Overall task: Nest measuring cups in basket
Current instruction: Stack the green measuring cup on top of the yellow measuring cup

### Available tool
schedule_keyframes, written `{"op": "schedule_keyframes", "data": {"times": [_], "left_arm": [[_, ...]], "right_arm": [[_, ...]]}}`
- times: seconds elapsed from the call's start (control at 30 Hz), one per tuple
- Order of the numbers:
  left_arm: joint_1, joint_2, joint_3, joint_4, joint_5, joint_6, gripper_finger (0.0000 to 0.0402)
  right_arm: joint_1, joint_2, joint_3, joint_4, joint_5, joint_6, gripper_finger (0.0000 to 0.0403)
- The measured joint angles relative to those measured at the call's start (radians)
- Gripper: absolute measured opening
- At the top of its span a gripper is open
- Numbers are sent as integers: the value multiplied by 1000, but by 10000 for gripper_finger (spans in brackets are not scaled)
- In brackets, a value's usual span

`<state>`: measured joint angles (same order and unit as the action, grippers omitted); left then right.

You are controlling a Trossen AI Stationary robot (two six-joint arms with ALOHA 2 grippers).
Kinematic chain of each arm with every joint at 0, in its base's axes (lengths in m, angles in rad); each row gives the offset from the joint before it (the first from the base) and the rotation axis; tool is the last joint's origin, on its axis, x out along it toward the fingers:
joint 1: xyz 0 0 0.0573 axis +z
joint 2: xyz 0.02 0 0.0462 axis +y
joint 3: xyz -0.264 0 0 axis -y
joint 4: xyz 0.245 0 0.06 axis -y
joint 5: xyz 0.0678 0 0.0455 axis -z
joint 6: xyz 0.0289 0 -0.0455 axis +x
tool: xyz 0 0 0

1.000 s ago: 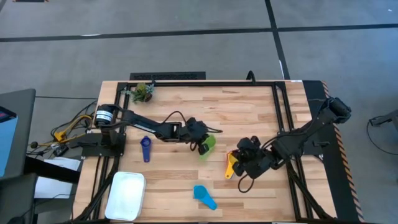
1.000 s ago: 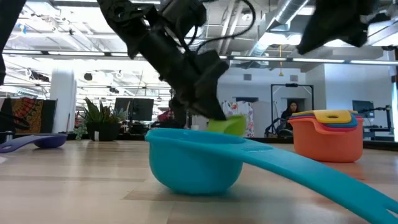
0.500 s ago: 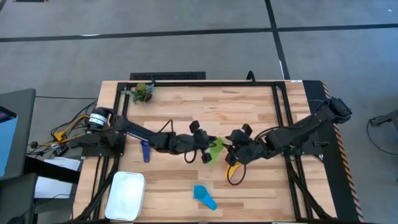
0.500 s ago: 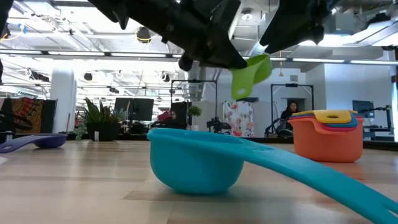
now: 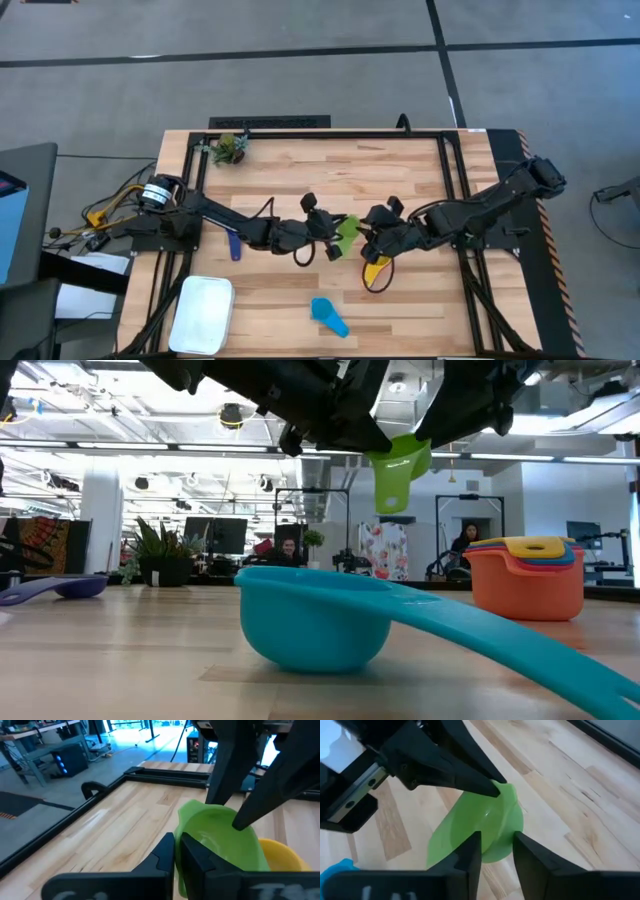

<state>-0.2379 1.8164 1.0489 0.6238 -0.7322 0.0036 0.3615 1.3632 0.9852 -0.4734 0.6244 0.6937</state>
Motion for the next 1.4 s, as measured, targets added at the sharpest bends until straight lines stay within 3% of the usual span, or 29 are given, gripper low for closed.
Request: {"op": "schedule_keyframes", "data": {"times": [0.27, 0.57, 0.77, 0.97, 1.17, 1.4], "left_arm": [[-2, 0, 0, 23, 1, -42, 4], [-9, 0, 1, 127, 110, -97, 3], [-11, 0, 1, 130, 123, -110, 3], [-11, 0, 1, 115, 114, -121, 3], [-11, 0, 1, 108, 96, -93, 4], [-10, -50, 1, 69, 91, -54, 4]], "right_arm": [[-33, 0, 0, -9, -6, 6, 88], [-86, 1, -1, -6, -54, -40, 58], [-90, 1, -1, -14, -10, -53, 10], [-91, 1, -1, -12, -12, -63, 5], [-89, -7, -1, -36, -145, -62, 4], [-104, -39, 44, -260, -347, 14, 4]]}}
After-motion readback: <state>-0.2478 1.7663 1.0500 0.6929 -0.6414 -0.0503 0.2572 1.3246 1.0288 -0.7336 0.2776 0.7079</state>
